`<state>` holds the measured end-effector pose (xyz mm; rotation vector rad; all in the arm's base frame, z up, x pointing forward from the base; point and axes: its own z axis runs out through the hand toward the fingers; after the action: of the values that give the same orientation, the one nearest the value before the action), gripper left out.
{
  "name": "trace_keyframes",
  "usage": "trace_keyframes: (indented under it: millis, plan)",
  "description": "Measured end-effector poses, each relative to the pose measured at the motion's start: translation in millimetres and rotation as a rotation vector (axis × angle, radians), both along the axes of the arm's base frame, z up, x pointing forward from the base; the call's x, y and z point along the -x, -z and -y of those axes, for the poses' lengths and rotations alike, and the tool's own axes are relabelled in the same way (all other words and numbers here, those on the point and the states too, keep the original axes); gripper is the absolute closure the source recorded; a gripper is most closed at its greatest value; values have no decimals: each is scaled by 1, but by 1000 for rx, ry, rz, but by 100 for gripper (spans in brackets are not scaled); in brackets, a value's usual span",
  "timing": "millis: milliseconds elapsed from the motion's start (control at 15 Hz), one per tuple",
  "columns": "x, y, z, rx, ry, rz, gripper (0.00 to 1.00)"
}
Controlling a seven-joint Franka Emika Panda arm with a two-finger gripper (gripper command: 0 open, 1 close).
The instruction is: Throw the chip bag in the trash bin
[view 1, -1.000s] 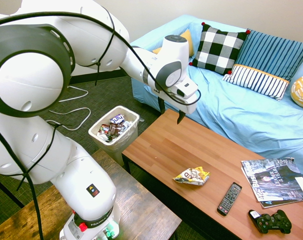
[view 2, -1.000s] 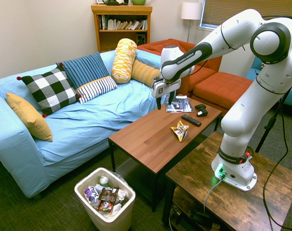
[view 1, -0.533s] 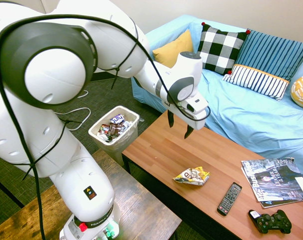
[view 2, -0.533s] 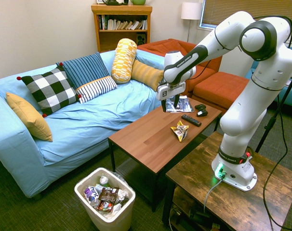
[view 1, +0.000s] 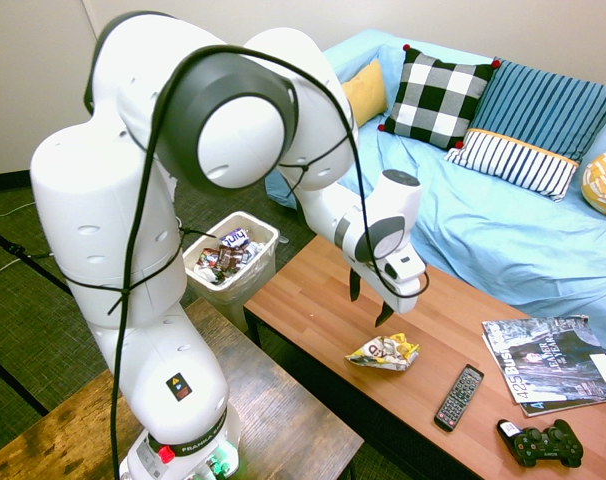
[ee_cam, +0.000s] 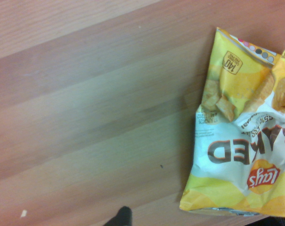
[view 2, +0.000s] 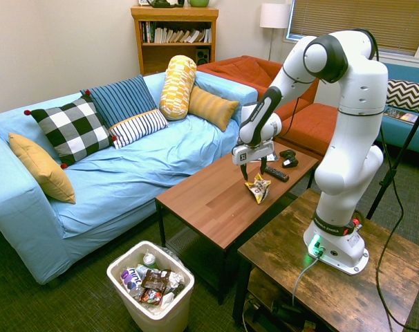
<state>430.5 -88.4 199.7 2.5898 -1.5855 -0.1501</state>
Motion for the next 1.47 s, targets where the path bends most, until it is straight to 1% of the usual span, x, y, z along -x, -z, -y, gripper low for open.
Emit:
trace_keyframes:
  millis: [400, 667, 733, 1000, 1467]
  plan:
    - [8, 64, 15, -8, 52, -29, 0]
    - [6, 85, 30, 4, 77, -31, 0]
    - [5, 89, 33, 1, 81, -34, 100]
    - [-3, 101, 41, -24, 105, -31, 100]
    - [-10, 97, 62, -58, 104, -2, 100]
